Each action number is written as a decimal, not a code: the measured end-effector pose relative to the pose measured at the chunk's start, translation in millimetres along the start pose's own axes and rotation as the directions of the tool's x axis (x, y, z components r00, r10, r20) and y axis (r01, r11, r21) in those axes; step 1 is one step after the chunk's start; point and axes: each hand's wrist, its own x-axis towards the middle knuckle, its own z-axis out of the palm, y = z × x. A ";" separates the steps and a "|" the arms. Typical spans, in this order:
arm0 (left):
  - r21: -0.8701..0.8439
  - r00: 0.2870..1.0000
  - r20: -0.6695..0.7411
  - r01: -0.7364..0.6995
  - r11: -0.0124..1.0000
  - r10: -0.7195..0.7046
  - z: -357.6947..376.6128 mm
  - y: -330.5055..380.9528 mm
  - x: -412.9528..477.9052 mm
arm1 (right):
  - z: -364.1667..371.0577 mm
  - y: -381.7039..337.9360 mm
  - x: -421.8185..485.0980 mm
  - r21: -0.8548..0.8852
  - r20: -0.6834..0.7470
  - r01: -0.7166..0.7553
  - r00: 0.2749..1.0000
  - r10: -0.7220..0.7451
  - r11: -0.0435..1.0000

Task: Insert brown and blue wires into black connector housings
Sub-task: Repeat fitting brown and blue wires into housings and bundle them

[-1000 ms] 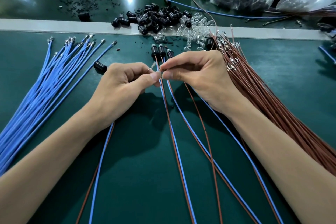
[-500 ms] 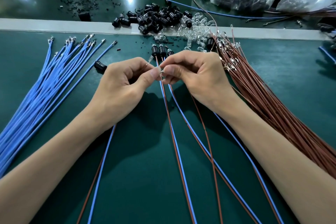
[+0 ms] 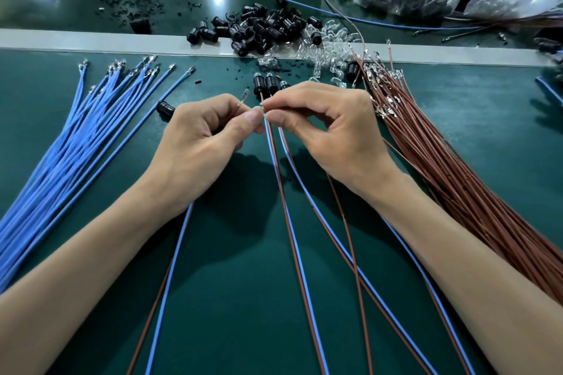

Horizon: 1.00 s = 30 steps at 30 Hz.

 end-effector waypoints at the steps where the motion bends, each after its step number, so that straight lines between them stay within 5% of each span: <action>1: -0.011 1.000 0.000 0.003 1.000 -0.003 0.2 -0.4 0.2 | -0.5 0.3 0.1 0.022 0.000 -0.029 1.000 0.029 0.999; 10: 0.034 1.000 0.012 -0.019 0.999 0.019 0.3 -0.9 0.4 | -1.0 4.7 0.6 0.300 -0.008 -0.179 0.982 0.190 0.937; 30: 0.031 0.999 0.004 -0.039 0.999 0.039 1.9 1.8 -0.8 | -0.6 1.9 1.0 0.376 0.008 -0.234 0.968 0.250 0.896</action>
